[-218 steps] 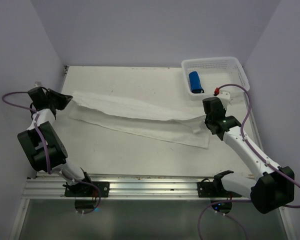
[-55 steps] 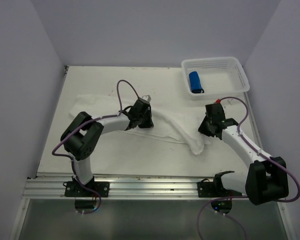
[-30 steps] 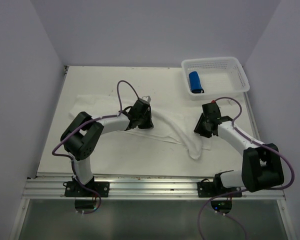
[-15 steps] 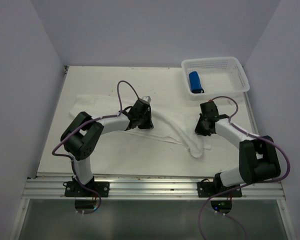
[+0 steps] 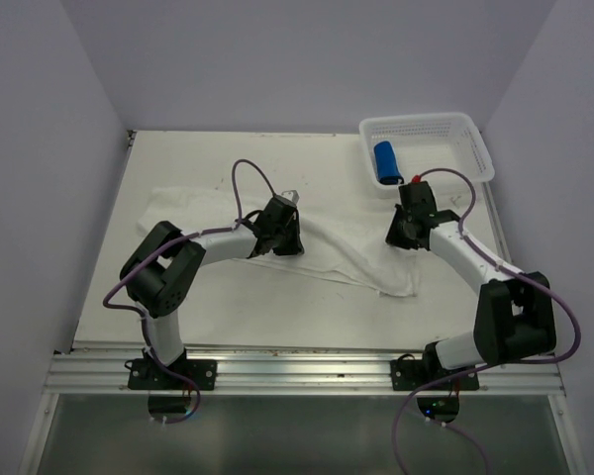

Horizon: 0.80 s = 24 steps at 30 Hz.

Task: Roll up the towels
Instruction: Fold the towel

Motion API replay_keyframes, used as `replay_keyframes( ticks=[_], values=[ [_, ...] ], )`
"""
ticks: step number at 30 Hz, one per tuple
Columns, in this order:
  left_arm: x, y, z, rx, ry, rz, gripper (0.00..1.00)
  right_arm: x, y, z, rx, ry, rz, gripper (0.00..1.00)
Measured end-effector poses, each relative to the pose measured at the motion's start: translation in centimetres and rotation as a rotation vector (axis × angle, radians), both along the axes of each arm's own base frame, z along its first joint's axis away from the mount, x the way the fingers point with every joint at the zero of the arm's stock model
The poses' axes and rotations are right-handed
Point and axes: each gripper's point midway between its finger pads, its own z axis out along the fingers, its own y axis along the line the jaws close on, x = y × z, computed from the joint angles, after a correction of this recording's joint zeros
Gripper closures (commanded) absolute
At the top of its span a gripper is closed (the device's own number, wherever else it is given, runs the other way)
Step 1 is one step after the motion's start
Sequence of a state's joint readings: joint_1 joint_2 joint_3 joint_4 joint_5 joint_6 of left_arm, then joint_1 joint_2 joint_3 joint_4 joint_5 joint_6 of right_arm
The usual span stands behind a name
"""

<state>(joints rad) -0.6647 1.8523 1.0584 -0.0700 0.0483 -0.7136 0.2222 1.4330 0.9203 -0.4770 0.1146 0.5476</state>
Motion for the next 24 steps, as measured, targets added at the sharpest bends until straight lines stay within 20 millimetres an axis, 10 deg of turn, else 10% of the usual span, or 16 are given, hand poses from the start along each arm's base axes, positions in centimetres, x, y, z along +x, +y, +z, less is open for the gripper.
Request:
replay_keyframes(
  ticks=[17,24],
  values=[
    [-0.1,-0.1,0.0,-0.004,0.004,-0.005,1.00,1.4,-2.5,3.5,-0.163,-0.007,-0.005,1.00],
    [-0.3,-0.2,0.0,-0.009,0.010,-0.011,1.00,0.8,-3.7,2.5,-0.223,0.042,-0.034,0.48]
  ],
)
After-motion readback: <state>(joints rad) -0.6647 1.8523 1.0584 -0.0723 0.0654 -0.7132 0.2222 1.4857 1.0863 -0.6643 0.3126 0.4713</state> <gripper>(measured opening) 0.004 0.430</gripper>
